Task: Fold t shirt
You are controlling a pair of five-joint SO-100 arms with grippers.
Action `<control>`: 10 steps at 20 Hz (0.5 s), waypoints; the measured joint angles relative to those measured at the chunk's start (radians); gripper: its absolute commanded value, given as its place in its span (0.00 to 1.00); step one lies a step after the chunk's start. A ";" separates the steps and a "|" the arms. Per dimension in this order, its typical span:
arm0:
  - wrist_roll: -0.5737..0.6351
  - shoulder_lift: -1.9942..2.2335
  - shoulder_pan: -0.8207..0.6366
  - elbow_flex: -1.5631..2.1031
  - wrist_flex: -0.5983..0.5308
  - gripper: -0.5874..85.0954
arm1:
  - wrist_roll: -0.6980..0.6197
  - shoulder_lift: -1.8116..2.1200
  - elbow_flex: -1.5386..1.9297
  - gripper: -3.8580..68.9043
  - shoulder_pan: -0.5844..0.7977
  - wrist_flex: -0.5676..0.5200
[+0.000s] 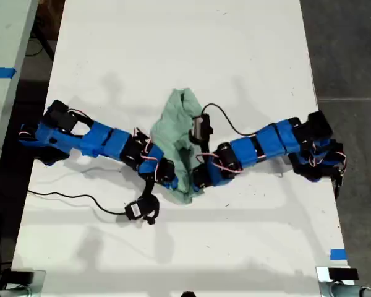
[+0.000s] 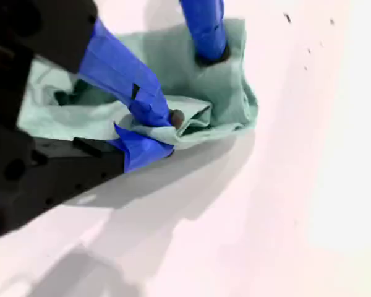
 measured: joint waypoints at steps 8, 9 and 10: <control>0.091 0.199 -0.428 0.054 0.167 0.01 | -0.230 0.167 0.000 0.06 0.436 -0.011; 0.101 0.199 -0.472 0.055 0.172 0.01 | -0.245 0.167 0.000 0.06 0.472 -0.011; 0.114 0.199 -0.515 0.055 0.172 0.01 | -0.258 0.167 0.000 0.06 0.506 -0.011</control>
